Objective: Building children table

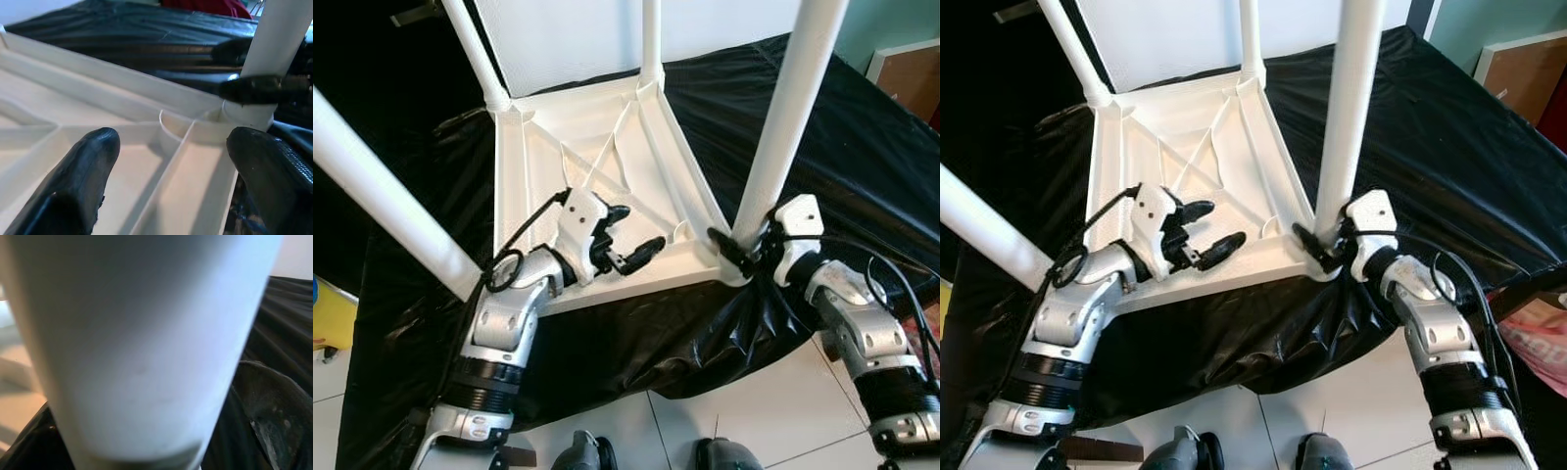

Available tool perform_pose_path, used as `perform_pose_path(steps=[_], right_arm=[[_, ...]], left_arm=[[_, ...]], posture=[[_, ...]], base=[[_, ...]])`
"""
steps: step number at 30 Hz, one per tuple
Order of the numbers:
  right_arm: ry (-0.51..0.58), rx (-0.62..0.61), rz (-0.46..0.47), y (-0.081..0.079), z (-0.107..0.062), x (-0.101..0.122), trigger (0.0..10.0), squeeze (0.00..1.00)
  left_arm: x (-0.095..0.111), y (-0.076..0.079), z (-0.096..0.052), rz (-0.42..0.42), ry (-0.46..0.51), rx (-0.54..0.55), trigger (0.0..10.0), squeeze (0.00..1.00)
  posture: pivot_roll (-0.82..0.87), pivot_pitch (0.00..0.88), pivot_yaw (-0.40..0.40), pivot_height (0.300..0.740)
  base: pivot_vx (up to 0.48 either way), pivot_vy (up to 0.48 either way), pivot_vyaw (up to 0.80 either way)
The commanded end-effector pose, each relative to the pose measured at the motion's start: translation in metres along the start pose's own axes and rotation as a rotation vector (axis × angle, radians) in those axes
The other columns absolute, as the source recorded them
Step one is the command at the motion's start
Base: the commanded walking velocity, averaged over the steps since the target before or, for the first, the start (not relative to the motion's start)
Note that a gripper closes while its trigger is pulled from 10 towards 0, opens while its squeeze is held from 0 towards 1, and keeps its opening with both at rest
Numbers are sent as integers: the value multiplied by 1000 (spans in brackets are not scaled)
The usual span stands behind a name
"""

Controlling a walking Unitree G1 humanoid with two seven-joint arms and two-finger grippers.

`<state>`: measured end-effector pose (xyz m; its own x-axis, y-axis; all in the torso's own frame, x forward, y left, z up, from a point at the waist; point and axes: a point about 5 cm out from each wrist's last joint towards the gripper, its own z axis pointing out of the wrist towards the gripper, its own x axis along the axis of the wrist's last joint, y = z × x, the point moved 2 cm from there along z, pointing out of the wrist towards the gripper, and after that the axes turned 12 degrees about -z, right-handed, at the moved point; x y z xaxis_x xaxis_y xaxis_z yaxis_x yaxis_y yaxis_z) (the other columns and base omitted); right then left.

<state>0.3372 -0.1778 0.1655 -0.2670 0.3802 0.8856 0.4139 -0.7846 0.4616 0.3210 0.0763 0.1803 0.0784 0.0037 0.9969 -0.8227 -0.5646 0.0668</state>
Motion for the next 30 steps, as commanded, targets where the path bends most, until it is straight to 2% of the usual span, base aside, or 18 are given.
perform_pose_path(steps=[1,4,5,9,10,14,19,20,22,23,24,29,30], right_arm=[[-47,-49,2,5,-3,-11,10000,0],[-46,-75,7,8,-4,-12,10000,0],[-45,-65,21,3,-4,-11,10000,0],[-45,-65,21,3,-4,-11,10000,0],[-37,-43,27,-4,-4,-11,10000,0],[-20,-3,24,-12,-3,-9,10000,0],[44,8,4,-12,6,3,10000,0],[52,18,-2,-13,7,5,3647,0],[60,22,-6,-13,8,5,3647,0],[63,24,-10,-13,8,5,1843,0],[65,25,-13,-13,8,5,824,0],[68,25,-18,-14,8,6,863,0],[73,26,-20,-13,8,8,0,0]], left_arm=[[0,-7,2,-3,16,100,10000,0],[0,-8,5,-18,21,111,10000,0],[-2,-6,8,-44,16,118,10000,0],[-2,-6,8,-44,16,118,10000,0],[-4,-3,11,-50,9,122,10000,0],[-7,0,14,-50,-7,128,10000,0],[-10,-3,15,-44,-5,165,10000,0],[-10,-2,16,-35,-1,168,10000,0],[-10,-2,16,-29,2,172,10000,0],[-11,1,16,-25,4,166,10000,0],[-11,3,15,-19,5,156,10000,0],[-13,6,14,-5,2,147,10000,0],[-14,7,12,8,2,144,10000,0]], posture=[[-99,119,58,740],[-101,120,60,740],[-99,123,59,740],[-99,123,59,740],[-97,123,58,740],[-97,122,60,740],[-95,121,56,740],[-90,115,50,740],[-90,114,50,740],[-89,112,46,740],[-89,112,46,740],[-89,112,43,740],[-88,112,40,740]], base=[[0,0,0],[0,0,0],[0,0,0],[0,0,0],[0,0,0],[0,0,0],[0,0,0],[0,0,0],[0,0,0],[0,0,0],[0,0,0],[0,0,0],[0,0,0]])
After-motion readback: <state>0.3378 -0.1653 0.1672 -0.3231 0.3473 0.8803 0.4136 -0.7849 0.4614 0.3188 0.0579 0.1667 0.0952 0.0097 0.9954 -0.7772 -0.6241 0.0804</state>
